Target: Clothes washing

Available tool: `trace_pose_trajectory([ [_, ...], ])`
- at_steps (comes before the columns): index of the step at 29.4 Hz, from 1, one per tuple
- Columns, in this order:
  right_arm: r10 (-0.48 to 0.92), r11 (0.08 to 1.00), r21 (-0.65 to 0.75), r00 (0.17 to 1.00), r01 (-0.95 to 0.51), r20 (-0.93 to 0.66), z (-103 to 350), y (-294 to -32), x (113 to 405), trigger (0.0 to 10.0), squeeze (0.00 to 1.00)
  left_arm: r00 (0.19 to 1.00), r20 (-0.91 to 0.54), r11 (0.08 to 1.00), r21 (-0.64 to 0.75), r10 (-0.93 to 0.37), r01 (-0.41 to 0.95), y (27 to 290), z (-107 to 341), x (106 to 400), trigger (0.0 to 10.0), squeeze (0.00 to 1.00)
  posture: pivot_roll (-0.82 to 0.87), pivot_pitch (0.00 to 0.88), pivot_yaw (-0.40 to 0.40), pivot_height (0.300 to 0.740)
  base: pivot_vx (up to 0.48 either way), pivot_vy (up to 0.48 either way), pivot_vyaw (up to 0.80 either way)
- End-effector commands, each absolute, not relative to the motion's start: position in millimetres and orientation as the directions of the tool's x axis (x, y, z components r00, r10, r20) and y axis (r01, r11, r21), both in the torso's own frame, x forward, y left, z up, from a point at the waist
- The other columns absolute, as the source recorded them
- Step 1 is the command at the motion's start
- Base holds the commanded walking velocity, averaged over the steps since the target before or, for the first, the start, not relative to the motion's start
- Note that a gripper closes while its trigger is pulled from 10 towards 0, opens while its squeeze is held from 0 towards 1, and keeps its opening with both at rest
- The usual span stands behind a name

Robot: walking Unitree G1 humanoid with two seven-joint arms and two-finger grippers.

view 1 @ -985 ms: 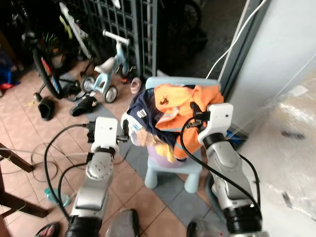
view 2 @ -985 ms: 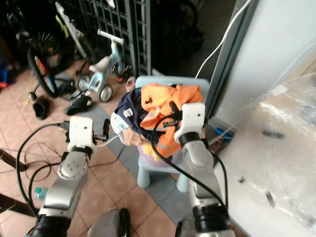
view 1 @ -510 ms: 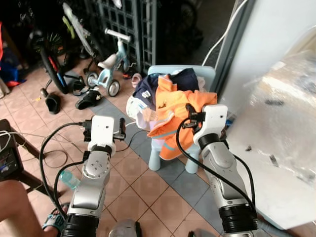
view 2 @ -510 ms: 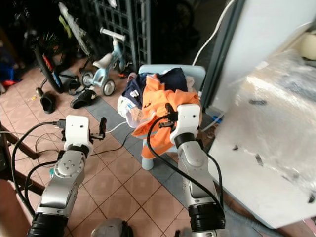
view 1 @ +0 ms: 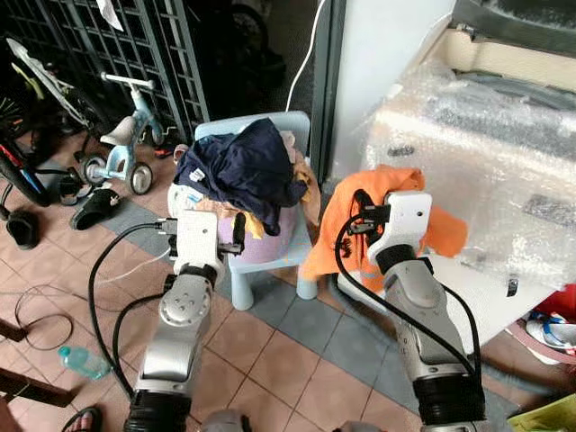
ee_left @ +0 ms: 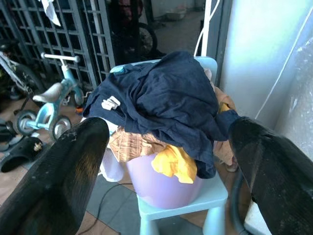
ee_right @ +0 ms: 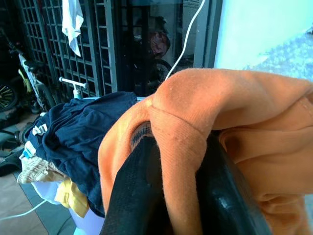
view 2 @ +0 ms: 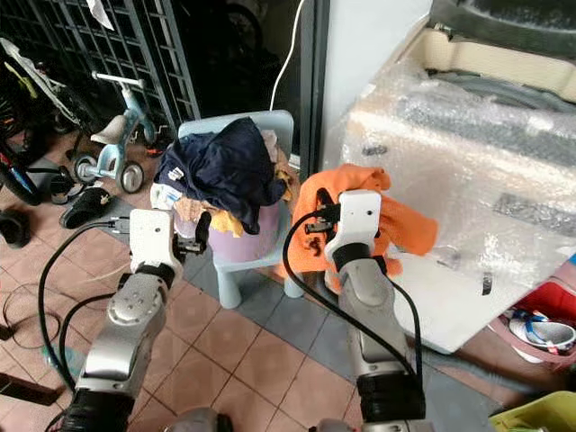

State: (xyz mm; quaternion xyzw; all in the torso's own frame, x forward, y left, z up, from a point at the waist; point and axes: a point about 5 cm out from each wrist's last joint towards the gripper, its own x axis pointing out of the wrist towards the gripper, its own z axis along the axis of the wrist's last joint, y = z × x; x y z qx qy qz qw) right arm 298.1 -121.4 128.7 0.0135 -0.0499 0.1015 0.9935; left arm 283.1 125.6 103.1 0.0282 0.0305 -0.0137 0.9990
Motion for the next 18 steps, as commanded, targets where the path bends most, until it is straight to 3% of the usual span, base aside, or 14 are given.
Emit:
trace_pose_trajectory([
  [1,0.239,0.97,0.002,0.962,-0.241,0.135,138.8,-116.4,303.4,10.0,0.0,0.998,-0.056,0.998,0.06,-0.006,0.009,125.6,103.7,286.0,10.0,0.0,-0.01,0.0,-0.089,0.74,0.0,0.0,0.0],
  [4,0.292,0.957,-0.037,0.95,-0.289,0.11,137.5,-112.5,307.9,10.0,0.0,0.999,-0.049,0.997,0.074,0.022,-0.018,124.7,104.0,287.9,10.0,0.0,0.03,0.0,-0.152,0.74,0.0,0.0,0.0],
  [8,0.314,0.949,-0.065,0.944,-0.309,0.096,134.0,-112.2,311.2,10.0,0.0,1.0,-0.022,0.995,0.098,0.022,-0.02,121.0,107.7,288.9,10.0,0.0,0.06,0.0,-0.148,0.74,0.0,0.0,0.0],
  [14,0.235,0.971,-0.065,0.969,-0.23,0.079,125.7,-125.2,310.9,10.0,0.0,0.998,-0.052,0.992,0.123,-0.026,0.033,121.6,93.9,288.4,10.0,0.0,0.0,0.0,-0.083,0.74,0.0,0.0,0.0],
  [18,0.172,0.981,-0.099,0.983,-0.165,0.065,117.7,-141.8,300.1,10.0,0.0,0.994,-0.097,0.981,0.176,-0.059,0.076,131.5,81.9,285.2,10.0,0.0,-0.02,0.0,-0.001,0.74,0.0,0.0,-0.72],
])
